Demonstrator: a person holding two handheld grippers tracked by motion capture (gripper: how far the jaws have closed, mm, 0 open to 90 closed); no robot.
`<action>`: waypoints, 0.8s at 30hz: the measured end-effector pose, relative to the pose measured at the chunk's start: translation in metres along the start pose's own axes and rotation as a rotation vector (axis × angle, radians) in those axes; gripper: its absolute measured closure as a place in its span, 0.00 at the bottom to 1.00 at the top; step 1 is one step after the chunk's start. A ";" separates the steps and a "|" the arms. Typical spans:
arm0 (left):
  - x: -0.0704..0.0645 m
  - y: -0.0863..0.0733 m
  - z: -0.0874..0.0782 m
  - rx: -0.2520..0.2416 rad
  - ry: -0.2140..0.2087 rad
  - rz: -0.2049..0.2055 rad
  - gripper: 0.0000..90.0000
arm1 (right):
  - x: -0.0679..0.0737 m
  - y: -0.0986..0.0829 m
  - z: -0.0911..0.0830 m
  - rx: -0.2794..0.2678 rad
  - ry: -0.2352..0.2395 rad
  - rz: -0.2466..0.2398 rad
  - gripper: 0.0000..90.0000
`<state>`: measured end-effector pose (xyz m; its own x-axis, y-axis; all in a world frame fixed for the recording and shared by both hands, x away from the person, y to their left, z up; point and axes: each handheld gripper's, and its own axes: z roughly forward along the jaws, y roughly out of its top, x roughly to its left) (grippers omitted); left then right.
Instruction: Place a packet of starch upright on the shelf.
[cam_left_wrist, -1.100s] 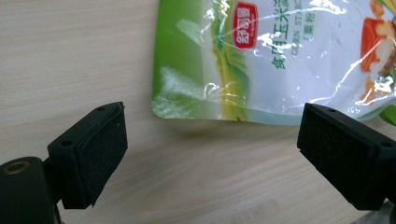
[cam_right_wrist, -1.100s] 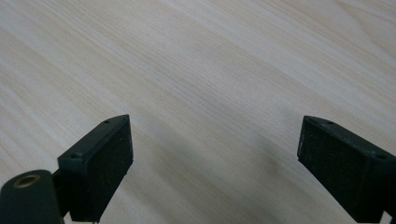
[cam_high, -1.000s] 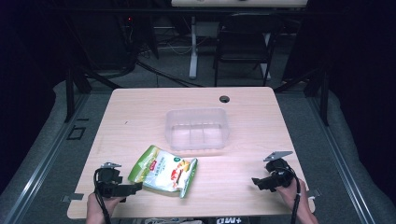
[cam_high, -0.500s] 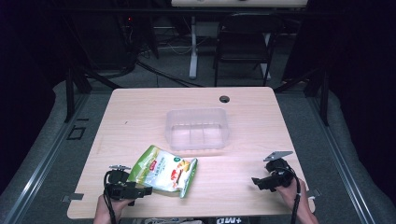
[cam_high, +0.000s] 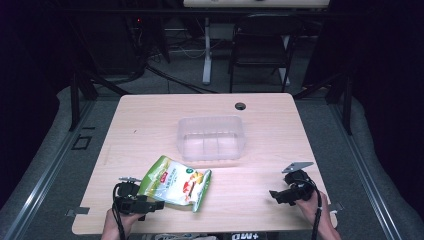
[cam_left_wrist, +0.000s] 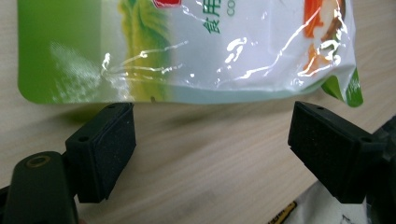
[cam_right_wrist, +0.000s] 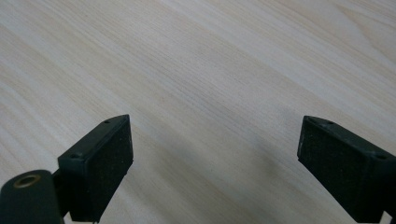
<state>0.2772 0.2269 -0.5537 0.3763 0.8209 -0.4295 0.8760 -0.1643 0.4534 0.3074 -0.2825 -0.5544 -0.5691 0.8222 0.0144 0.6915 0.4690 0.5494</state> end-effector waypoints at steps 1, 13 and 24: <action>0.001 0.001 0.000 -0.003 0.000 -0.002 0.17 | 0.000 0.000 0.000 -0.001 0.000 0.001 0.11; 0.021 0.011 0.001 -0.140 0.075 -0.120 0.35 | 0.000 0.000 0.002 0.004 0.000 0.007 0.11; 0.024 0.023 0.016 -0.140 0.133 -0.108 0.52 | 0.000 0.000 0.002 0.007 -0.001 0.004 0.11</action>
<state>0.3113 0.2339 -0.5660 0.2314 0.8961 -0.3788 0.8550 -0.0016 0.5186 0.3079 -0.2823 -0.5559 -0.5657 0.8245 0.0154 0.6968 0.4679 0.5436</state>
